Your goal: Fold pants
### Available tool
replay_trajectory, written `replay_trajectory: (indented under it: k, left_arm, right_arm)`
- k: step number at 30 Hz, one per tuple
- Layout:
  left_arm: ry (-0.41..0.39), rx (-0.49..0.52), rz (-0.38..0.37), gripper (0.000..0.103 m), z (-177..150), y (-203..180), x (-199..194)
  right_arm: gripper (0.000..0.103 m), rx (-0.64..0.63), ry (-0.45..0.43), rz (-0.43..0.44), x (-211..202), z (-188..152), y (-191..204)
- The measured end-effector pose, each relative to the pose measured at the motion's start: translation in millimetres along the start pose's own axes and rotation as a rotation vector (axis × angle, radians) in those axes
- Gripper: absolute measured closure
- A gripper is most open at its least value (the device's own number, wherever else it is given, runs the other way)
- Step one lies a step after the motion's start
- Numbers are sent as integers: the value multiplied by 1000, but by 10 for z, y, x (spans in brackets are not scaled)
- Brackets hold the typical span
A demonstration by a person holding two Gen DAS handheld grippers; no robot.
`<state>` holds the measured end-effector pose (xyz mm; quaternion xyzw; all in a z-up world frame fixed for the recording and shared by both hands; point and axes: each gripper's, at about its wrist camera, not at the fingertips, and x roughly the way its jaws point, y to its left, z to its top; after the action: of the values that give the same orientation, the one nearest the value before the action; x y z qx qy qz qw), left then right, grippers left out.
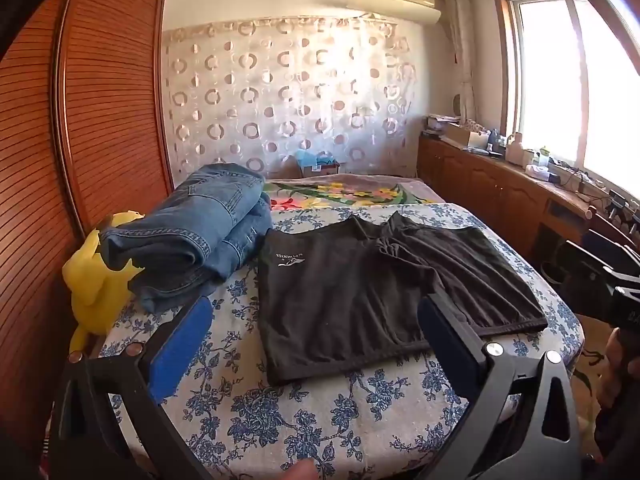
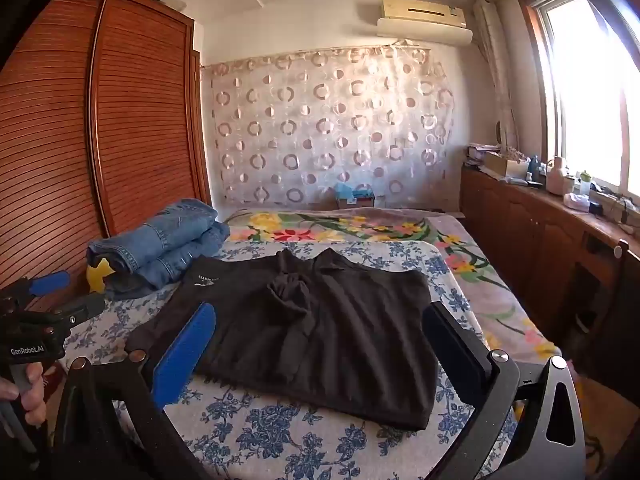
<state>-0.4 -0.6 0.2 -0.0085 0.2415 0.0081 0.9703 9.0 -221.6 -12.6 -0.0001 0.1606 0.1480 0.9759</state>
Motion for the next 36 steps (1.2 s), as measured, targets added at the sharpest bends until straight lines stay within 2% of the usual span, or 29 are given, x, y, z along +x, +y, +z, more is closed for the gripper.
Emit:
replay_trajectory:
  k: [36]
  left_arm:
    - [-11, 12, 11, 0, 8, 11, -67]
  right_arm:
    - [0, -5, -5, -7, 4, -12, 18]
